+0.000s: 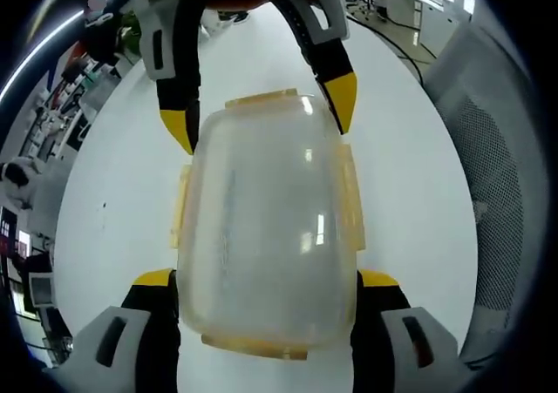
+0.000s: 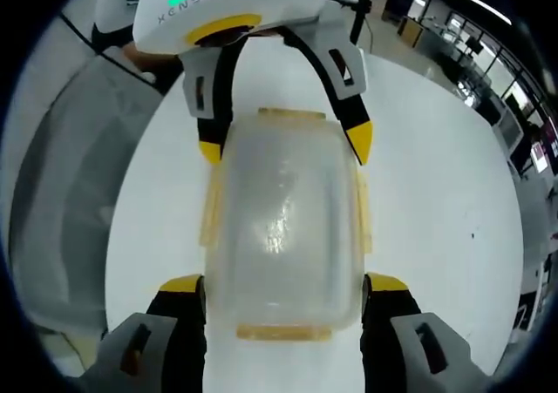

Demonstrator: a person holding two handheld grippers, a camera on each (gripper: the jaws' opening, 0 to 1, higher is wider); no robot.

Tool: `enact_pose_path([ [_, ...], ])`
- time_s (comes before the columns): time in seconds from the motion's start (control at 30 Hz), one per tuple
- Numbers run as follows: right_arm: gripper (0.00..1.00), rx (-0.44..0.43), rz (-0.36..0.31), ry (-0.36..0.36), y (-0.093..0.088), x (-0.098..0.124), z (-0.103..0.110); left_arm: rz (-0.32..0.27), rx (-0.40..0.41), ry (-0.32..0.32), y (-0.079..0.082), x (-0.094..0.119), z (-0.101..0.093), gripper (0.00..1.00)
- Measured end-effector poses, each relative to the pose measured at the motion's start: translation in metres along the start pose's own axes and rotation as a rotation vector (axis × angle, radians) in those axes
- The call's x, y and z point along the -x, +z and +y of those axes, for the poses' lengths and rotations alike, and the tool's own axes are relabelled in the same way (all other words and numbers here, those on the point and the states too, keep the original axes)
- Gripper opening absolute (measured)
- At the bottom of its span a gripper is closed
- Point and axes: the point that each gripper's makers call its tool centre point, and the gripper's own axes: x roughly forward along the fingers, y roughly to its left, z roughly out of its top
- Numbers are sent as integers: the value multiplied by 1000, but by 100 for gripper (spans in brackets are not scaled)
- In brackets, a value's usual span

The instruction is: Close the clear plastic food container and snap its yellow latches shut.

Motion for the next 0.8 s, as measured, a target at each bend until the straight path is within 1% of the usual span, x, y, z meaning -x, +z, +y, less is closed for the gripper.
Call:
enact_pose_path([
  [0.8, 73, 7, 19, -3, -1, -2, -23, -7, 11, 8, -3, -6, 23, 81],
])
